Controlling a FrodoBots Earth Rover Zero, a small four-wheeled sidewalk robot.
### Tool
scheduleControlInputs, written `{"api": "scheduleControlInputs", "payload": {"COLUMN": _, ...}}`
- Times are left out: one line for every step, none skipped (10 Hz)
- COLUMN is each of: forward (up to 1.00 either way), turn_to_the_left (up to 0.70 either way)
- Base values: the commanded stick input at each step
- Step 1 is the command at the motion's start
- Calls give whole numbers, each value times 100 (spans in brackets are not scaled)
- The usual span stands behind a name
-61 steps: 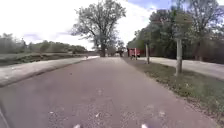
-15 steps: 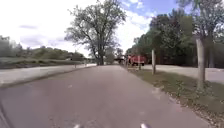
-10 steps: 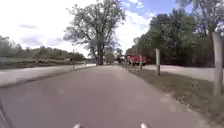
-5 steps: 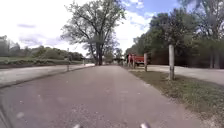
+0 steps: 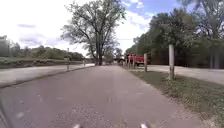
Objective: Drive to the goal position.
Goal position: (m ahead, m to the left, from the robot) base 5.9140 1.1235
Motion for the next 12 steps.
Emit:
{"api": "scheduleControlInputs", "payload": {"forward": 100, "turn_to_the_left": 0}}
{"api": "scheduleControlInputs", "payload": {"forward": 100, "turn_to_the_left": 0}}
{"api": "scheduleControlInputs", "payload": {"forward": 100, "turn_to_the_left": 0}}
{"api": "scheduleControlInputs", "payload": {"forward": 100, "turn_to_the_left": 0}}
{"api": "scheduleControlInputs", "payload": {"forward": 100, "turn_to_the_left": 3}}
{"api": "scheduleControlInputs", "payload": {"forward": 100, "turn_to_the_left": 40}}
{"api": "scheduleControlInputs", "payload": {"forward": 100, "turn_to_the_left": 40}}
{"api": "scheduleControlInputs", "payload": {"forward": 100, "turn_to_the_left": 34}}
{"api": "scheduleControlInputs", "payload": {"forward": 100, "turn_to_the_left": 4}}
{"api": "scheduleControlInputs", "payload": {"forward": 100, "turn_to_the_left": 0}}
{"api": "scheduleControlInputs", "payload": {"forward": 100, "turn_to_the_left": 0}}
{"api": "scheduleControlInputs", "payload": {"forward": 100, "turn_to_the_left": 0}}
